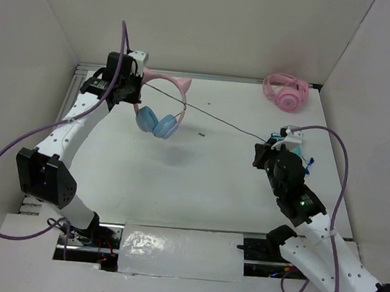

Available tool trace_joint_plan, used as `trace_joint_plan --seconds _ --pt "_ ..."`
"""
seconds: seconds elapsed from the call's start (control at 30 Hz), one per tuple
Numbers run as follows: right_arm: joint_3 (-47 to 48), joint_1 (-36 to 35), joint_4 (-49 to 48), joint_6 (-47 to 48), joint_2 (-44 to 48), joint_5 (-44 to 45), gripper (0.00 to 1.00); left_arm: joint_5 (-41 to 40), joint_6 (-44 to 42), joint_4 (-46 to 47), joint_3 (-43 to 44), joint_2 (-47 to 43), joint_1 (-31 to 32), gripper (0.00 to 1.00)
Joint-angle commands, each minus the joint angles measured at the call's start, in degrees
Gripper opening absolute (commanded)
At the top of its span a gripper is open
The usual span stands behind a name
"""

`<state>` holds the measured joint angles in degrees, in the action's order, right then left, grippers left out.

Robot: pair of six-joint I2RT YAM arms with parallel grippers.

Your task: Wrap the headphones

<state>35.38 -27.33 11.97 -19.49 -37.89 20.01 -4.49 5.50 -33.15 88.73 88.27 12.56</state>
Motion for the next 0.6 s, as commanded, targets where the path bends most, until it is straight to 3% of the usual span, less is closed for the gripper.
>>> trace_joint_plan --seconds 0.0,0.23,0.33,0.47,0.57 --pt "4.6 -5.2 -1.2 7.4 1.8 4.3 0.0 -2.8 4.3 1.6 2.4 3.0 -1.6 0.0" --pt "11.4 -15.7 1.8 18.9 -3.8 -0.6 0.0 1.9 6.4 -0.3 4.2 7.1 -0.5 0.0" --pt "9.6 -20.2 -7.4 31.8 -5.6 -4.8 0.0 3.9 2.3 1.5 3.3 7.7 2.7 0.0" --pt "15.1 -19.6 -7.4 45.7 -10.9 -21.5 0.0 3.4 -2.9 5.0 0.4 7.0 9.1 0.0" --pt "21.8 -18.4 -5.0 49.8 -14.7 -28.5 0.0 5.5 -4.8 7.3 -1.4 6.4 13.0 0.0"
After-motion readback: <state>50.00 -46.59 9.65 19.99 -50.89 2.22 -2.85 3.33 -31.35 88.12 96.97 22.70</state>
